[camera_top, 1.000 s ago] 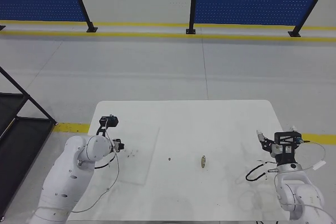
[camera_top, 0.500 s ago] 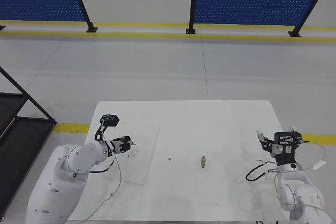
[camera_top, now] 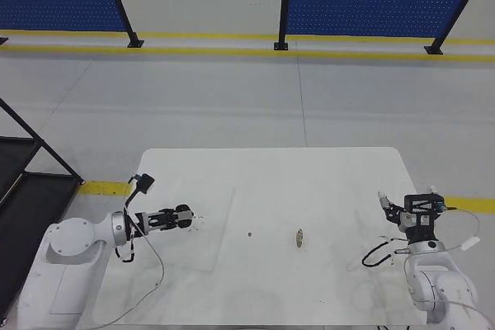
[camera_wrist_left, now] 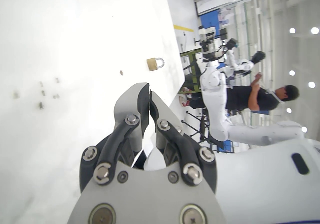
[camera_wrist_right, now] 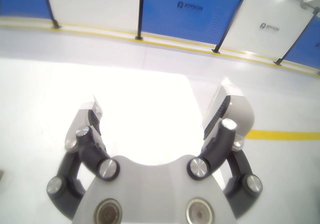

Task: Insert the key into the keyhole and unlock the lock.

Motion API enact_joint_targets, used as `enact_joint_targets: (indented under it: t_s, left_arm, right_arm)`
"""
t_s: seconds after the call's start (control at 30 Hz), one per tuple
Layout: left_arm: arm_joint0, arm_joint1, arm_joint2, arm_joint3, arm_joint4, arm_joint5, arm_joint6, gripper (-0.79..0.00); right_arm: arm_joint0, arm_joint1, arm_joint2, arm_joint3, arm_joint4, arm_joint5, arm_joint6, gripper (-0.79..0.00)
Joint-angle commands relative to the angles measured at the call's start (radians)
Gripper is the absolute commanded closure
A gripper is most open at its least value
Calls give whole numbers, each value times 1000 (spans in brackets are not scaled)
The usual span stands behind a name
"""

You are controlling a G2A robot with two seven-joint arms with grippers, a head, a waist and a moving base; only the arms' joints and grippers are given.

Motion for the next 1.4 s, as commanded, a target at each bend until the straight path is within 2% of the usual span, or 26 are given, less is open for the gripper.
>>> enact_joint_targets:
  t_s: [0.0, 0.2, 0.37, 1.23, 1.37]
  left_arm:
    - [-16, 3, -5, 52, -69, -17, -32, 0]
    - [-77, 12, 4, 158, -186, -44, -127, 0]
    - [-157, 18, 29, 286, -262, -84, -230, 0]
    - [-157, 18, 29, 286, -262, -84, -230, 0]
    - [-157, 18, 29, 286, -262, -84, -230, 0]
  right_arm:
    - [0, 0, 0, 0, 0, 0, 0, -785]
    - [0, 0, 0, 0, 0, 0, 0, -785]
    - [0, 0, 0, 0, 0, 0, 0, -785]
    - [0, 0, 0, 0, 0, 0, 0, -785]
    - [33, -6, -51, -44, 115, -84, 107, -785]
